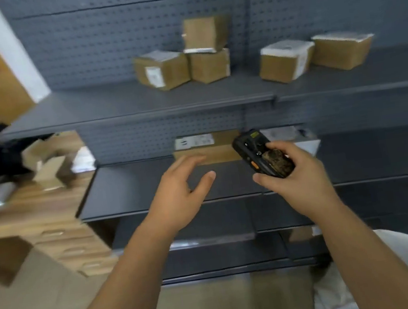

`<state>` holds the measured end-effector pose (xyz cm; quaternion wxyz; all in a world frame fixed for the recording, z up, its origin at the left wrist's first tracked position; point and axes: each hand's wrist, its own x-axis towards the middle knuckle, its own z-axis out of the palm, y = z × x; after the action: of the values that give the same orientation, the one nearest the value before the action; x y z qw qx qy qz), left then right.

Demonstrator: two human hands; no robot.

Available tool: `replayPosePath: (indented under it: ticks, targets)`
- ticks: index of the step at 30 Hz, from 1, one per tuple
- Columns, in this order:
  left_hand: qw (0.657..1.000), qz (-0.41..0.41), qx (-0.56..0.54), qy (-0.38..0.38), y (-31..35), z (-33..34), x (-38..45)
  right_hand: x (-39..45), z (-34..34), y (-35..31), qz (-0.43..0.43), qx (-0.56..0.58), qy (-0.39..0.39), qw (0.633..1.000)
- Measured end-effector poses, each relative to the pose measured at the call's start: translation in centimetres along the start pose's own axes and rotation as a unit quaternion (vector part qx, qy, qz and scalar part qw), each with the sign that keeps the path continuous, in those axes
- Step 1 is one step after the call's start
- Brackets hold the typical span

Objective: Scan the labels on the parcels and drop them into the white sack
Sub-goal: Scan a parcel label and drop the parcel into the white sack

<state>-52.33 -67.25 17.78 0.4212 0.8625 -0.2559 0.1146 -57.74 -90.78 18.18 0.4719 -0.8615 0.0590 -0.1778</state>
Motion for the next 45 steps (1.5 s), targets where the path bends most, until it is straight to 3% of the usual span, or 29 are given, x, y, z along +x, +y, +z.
replayPosePath:
  ticks: [11, 20, 28, 35, 40, 45]
  targets:
    - [0.961, -0.160, 0.122, 0.189, -12.5, -27.8, -17.4, -4.0, 27.6, -20.3, -0.153, 0.049, -0.201, 0.966]
    - [0.896, -0.297, 0.185, 0.275, -21.7, -41.0, -28.0, -7.1, 48.2, -30.7, -0.244, 0.075, -0.339, 0.906]
    - [0.816, -0.396, 0.245, 0.344, -30.0, -54.5, -31.8, -7.8, 67.9, -41.4, -0.307, 0.134, -0.420, 0.844]
    - [0.769, -0.430, 0.261, 0.395, -34.9, -63.9, -34.0, -8.8, 78.7, -50.5, -0.342, 0.170, -0.475, 0.793]
    - [0.763, -0.443, 0.258, 0.394, -40.3, -69.0, -34.9, -8.4, 85.9, -53.7, -0.342, 0.156, -0.493, 0.785]
    - [0.792, -0.414, 0.245, 0.375, -48.1, -75.1, -33.8, -6.5, 93.3, -55.9, -0.317, 0.132, -0.475, 0.810]
